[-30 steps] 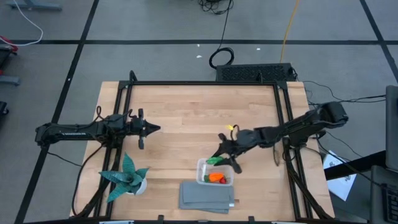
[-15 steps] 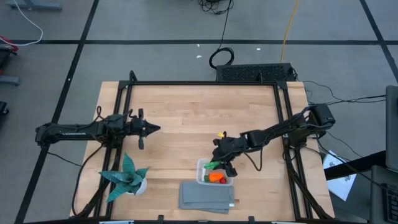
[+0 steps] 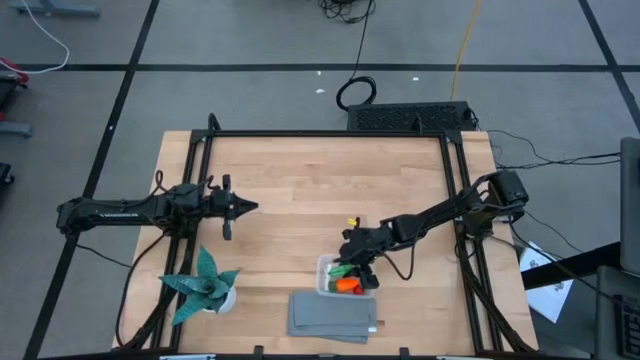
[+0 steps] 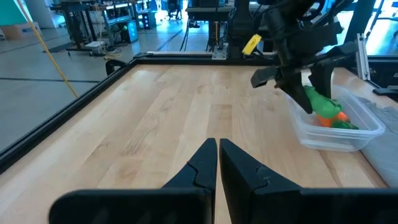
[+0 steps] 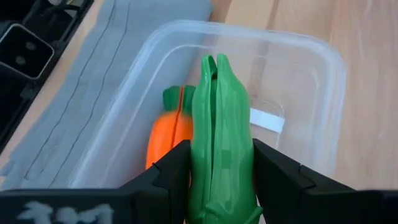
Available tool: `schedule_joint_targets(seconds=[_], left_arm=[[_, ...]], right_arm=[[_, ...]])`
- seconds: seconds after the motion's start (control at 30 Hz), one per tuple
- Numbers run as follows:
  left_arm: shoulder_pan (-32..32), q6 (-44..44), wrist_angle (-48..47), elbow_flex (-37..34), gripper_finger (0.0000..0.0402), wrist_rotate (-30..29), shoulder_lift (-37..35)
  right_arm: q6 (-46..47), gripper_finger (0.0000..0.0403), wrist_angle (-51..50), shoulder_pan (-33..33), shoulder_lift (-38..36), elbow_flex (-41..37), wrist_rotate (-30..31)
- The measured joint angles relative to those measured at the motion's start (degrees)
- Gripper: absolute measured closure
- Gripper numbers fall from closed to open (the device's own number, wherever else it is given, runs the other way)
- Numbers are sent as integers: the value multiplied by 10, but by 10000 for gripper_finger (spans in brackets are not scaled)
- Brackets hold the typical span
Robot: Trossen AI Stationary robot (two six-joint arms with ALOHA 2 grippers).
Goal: Pick and placing Produce into tupperware
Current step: Put the green pea into the transparent bin
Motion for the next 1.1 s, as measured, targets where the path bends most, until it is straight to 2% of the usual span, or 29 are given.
schedule_joint_targets(seconds=[0.17,0.37,0.7,0.97,1.1], left_arm=[[0,0,3,0,378,0,0],[0,-1,3,0,378,0,0],[0,-2,3,0,378,0,0],[0,-1,3,0,378,0,0],[0,-1,2,0,378,0,0]], right_arm=[[37,264,28,0,14,0,0],[39,264,30,0,14,0,2],[-69,264,17,0,14,0,7],[-164,264,1,21,14,-1,93],[-179,264,1,26,14,-1,111]])
